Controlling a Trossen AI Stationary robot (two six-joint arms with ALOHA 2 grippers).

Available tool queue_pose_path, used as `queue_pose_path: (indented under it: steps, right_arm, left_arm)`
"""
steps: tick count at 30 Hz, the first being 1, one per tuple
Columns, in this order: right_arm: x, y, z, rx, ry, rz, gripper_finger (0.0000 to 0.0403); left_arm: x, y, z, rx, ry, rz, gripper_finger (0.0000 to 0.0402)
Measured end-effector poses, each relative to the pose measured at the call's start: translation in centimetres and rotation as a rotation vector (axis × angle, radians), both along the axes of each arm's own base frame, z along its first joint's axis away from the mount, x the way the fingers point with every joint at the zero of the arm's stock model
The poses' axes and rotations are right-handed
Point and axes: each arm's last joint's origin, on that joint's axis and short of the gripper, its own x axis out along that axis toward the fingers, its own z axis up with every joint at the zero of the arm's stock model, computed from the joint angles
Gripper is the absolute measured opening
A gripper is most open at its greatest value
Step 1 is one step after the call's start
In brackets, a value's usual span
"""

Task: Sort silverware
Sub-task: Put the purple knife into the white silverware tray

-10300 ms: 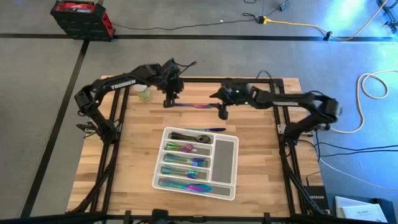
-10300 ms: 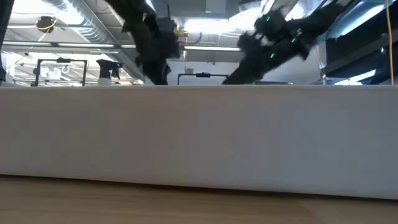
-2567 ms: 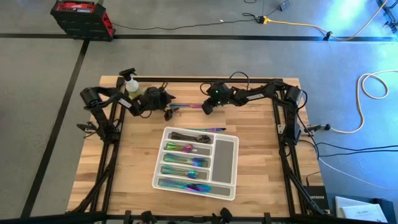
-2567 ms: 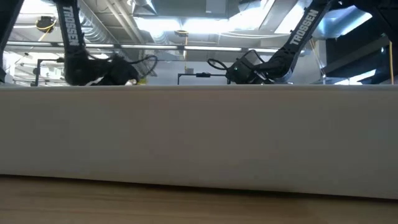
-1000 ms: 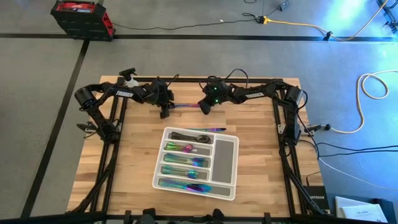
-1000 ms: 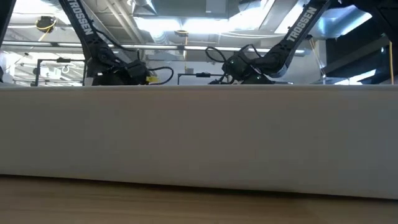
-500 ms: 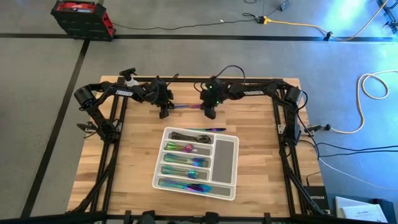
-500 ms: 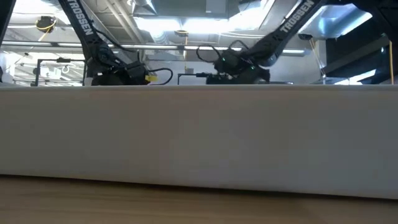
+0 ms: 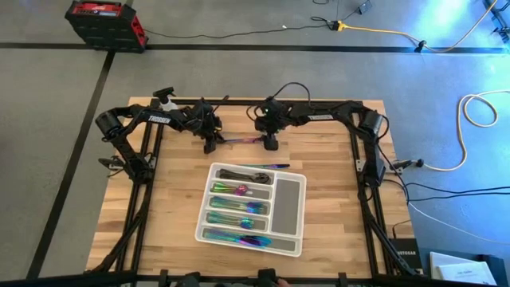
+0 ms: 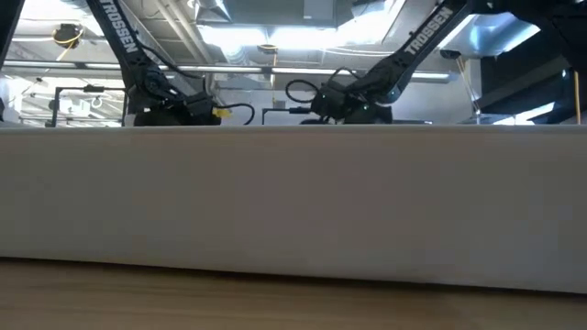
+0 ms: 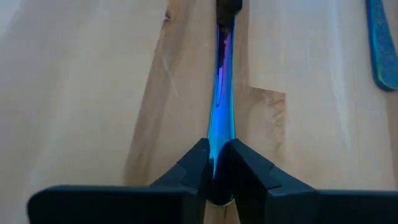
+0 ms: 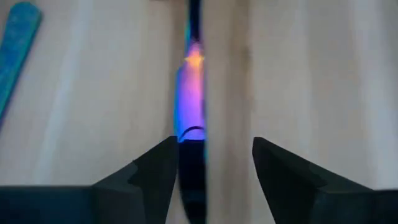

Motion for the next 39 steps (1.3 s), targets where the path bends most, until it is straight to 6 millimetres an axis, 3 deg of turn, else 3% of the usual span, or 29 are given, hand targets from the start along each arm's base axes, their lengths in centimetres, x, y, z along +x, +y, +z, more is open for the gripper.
queue_pose_path:
  steps: [8,20,31,39]
  right_arm:
    - [0.3,0.3,-0.4,0.083,-0.044,0.061,0.0202]
    - [0.0,1.2,-1.5,0.097,0.066,0.05,0.02]
    - [-0.2,2.2,-1.5,0.056,0.149,0.079,0.0099]
    - [-0.1,2.5,-1.5,0.03,0.17,0.076,0.0088]
  left_arm:
    - [0.3,-0.7,-0.1,-0.025,0.007,-0.032,0.0039]
    - [0.5,-0.9,-0.1,-0.027,0.005,-0.047,0.004]
    - [0.7,-1.1,-0.1,-0.023,-0.001,-0.065,0.0041]
    - [0.7,-1.2,0.3,-0.034,-0.007,-0.022,0.007]
